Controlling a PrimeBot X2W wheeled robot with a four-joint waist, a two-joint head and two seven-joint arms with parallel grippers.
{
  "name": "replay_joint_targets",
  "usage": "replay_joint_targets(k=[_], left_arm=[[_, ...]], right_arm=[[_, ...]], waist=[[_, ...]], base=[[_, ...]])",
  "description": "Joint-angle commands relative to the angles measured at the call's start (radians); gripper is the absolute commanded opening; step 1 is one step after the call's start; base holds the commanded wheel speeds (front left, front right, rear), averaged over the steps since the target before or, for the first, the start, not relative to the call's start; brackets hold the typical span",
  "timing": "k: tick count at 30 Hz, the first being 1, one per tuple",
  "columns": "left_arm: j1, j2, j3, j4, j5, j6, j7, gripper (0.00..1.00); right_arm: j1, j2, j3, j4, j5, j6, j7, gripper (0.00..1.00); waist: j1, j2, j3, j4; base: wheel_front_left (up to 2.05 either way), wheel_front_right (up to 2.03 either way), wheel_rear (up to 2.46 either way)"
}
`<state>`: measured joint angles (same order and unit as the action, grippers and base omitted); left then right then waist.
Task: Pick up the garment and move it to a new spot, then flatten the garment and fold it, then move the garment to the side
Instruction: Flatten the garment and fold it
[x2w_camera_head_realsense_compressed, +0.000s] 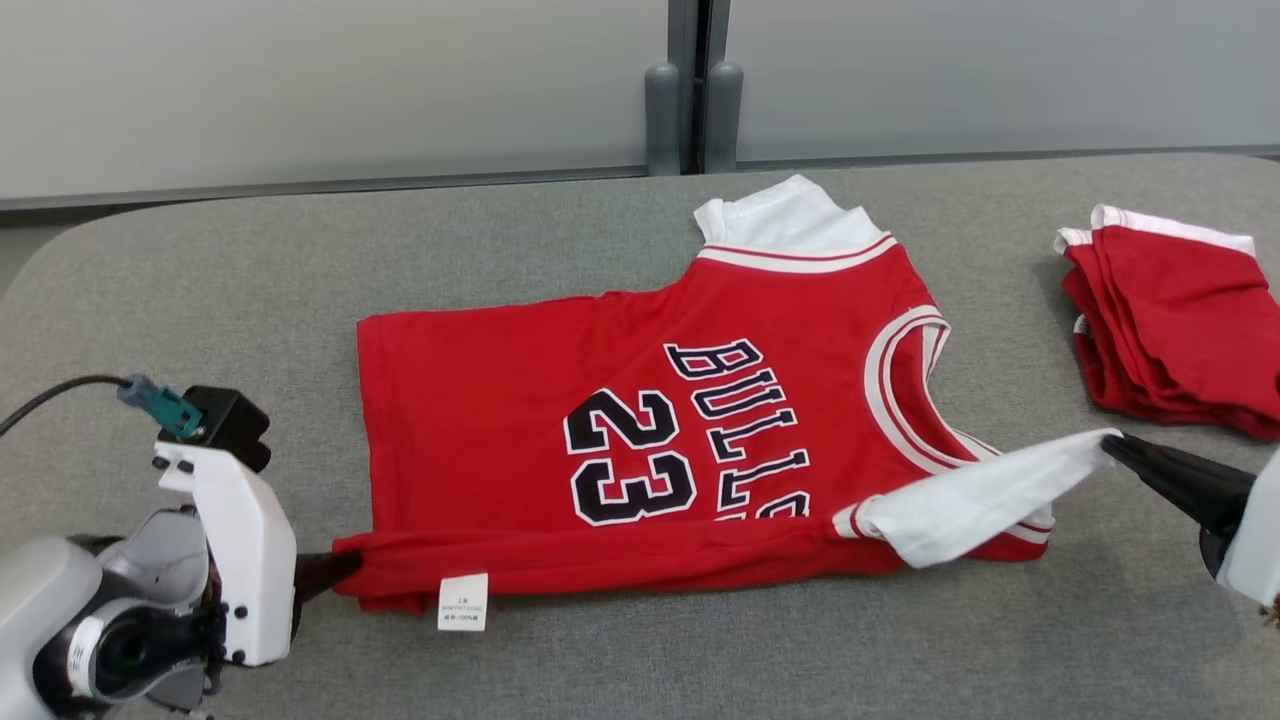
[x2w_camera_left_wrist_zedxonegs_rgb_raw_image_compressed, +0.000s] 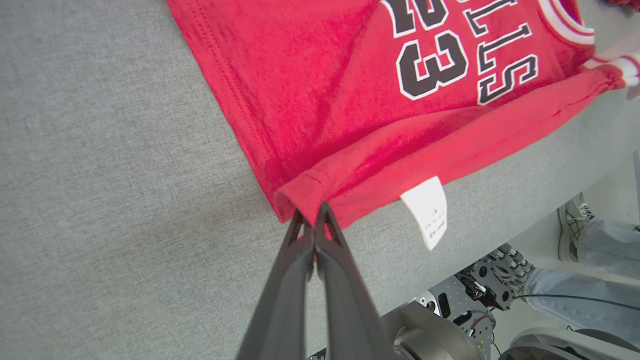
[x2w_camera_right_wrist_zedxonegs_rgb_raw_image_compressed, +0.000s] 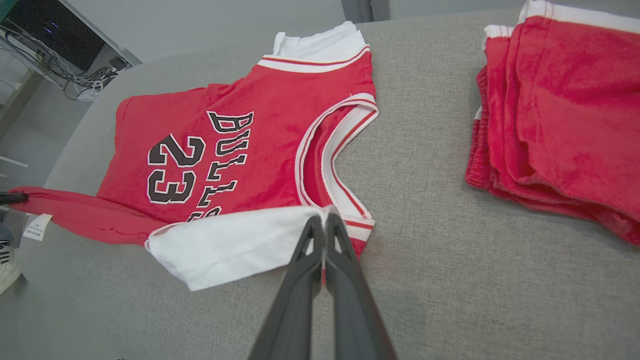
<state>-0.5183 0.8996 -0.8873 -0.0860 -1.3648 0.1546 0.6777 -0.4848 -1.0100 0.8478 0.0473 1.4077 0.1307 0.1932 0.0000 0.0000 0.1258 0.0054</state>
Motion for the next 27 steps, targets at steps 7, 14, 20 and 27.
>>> replay_joint_targets(k=[7,14,20,27], left_arm=[[-0.148,-0.087,-0.012,0.170,0.015,-0.053,0.090,0.00],[-0.214,-0.147,-0.032,0.311,0.040,-0.101,0.110,0.00],[-0.206,-0.178,-0.024,0.374,0.041,-0.126,0.068,1.00],[-0.161,-0.174,0.016,0.386,0.062,-0.161,-0.077,1.00]], right_arm=[[-0.148,0.195,-0.038,0.181,-0.076,0.000,0.092,0.00],[-0.246,0.343,-0.062,0.358,-0.139,0.000,0.122,0.00],[-0.243,0.401,-0.085,0.402,-0.153,0.000,0.056,1.00],[-0.174,0.408,-0.127,0.399,-0.192,0.000,-0.146,1.00]], waist=[[0.0000,0.0000,0.081,-0.013],[0.0000,0.0000,0.119,-0.013],[0.0000,0.0000,0.096,-0.007],[0.0000,0.0000,0.017,0.008]], base=[[0.00,0.00,0.00],[0.00,0.00,0.00],[0.00,0.00,0.00],[0.00,0.00,0.00]])
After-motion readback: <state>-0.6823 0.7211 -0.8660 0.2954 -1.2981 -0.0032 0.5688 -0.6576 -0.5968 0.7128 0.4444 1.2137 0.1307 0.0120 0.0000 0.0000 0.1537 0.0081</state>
